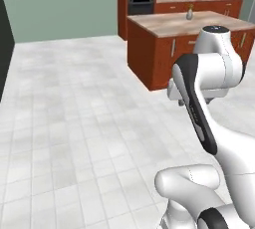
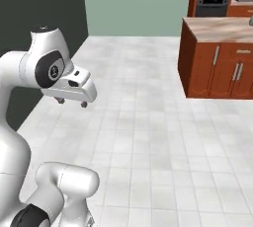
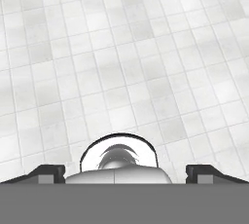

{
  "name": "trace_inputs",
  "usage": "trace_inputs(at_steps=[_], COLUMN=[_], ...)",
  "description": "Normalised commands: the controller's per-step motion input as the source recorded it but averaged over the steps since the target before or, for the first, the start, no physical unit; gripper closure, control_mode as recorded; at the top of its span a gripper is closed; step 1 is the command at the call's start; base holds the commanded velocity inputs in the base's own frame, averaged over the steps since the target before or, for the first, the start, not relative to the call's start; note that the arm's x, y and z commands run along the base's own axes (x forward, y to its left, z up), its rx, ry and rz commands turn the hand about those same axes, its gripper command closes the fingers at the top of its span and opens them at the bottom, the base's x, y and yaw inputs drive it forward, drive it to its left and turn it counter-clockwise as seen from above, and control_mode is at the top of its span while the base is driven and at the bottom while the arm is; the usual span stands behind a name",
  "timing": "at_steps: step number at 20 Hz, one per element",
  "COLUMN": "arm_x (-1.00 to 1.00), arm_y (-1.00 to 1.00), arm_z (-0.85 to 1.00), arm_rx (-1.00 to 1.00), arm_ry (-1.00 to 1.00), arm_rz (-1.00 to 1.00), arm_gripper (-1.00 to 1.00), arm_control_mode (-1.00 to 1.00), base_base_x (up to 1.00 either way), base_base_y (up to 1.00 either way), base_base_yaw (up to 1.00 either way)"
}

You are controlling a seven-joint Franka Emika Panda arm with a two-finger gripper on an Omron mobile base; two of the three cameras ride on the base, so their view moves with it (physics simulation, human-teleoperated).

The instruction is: There is a tray on the dining counter. Grab the cup, mug, and pitcher and place them on the tray. The pitcher may be placed next to the tray if it cannot fit the tray.

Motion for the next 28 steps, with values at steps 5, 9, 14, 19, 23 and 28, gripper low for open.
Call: trace_inputs(at_steps=[5, 9, 14, 19, 23, 28], arm_x=[0.0, 0.0, 0.0, 0.0, 0.0, 0.0], arm_y=[0.0, 0.0, 0.0, 0.0, 0.0, 0.0], arm_z=[0.0, 0.0, 0.0, 0.0, 0.0, 0.0], arm_rx=[0.0, 0.0, 0.0, 0.0, 0.0, 0.0], arm_ry=[0.0, 0.0, 0.0, 0.0, 0.0, 0.0], arm_rz=[0.0, 0.0, 0.0, 0.0, 0.0, 0.0], arm_gripper=[-1.0, -1.0, -1.0, -1.0, -1.0, -1.0], arm_control_mode=[1.0, 1.0, 1.0, 1.0, 1.0, 1.0], base_base_x=[1.0, 1.0, 1.0, 1.0, 1.0, 1.0], base_base_y=[0.69, 0.71, 0.71, 0.67, 0.63, 0.47], base_base_yaw=[-0.03, -0.03, -0.03, -0.03, -0.03, -0.03])
